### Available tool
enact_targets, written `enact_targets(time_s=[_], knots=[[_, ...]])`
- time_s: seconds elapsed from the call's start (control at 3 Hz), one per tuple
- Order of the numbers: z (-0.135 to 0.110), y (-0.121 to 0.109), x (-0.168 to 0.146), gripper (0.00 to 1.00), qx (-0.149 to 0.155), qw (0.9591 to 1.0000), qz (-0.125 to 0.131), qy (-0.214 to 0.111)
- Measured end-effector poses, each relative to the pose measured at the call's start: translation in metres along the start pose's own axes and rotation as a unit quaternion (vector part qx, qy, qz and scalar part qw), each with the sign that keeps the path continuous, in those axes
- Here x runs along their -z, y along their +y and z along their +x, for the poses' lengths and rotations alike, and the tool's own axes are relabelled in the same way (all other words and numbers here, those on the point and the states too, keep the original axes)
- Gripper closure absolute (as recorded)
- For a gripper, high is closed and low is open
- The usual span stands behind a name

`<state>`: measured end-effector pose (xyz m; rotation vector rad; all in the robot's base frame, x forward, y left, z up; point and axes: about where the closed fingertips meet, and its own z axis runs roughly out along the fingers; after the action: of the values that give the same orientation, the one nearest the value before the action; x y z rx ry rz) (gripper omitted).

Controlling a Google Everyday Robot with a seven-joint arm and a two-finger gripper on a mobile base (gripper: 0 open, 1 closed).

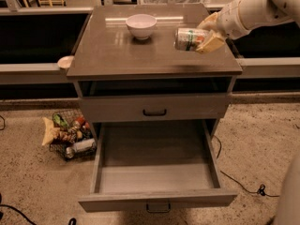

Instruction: Pick 7up can from middle drawer and place on counter

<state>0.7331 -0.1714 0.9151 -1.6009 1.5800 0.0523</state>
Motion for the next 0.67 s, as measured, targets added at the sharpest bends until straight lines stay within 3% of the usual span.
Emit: enact_targets(time_s=[0.67], knots=[[0.035, -0.031, -0.035, 1.00, -0.083, 0.9961, -0.008, -0.031]])
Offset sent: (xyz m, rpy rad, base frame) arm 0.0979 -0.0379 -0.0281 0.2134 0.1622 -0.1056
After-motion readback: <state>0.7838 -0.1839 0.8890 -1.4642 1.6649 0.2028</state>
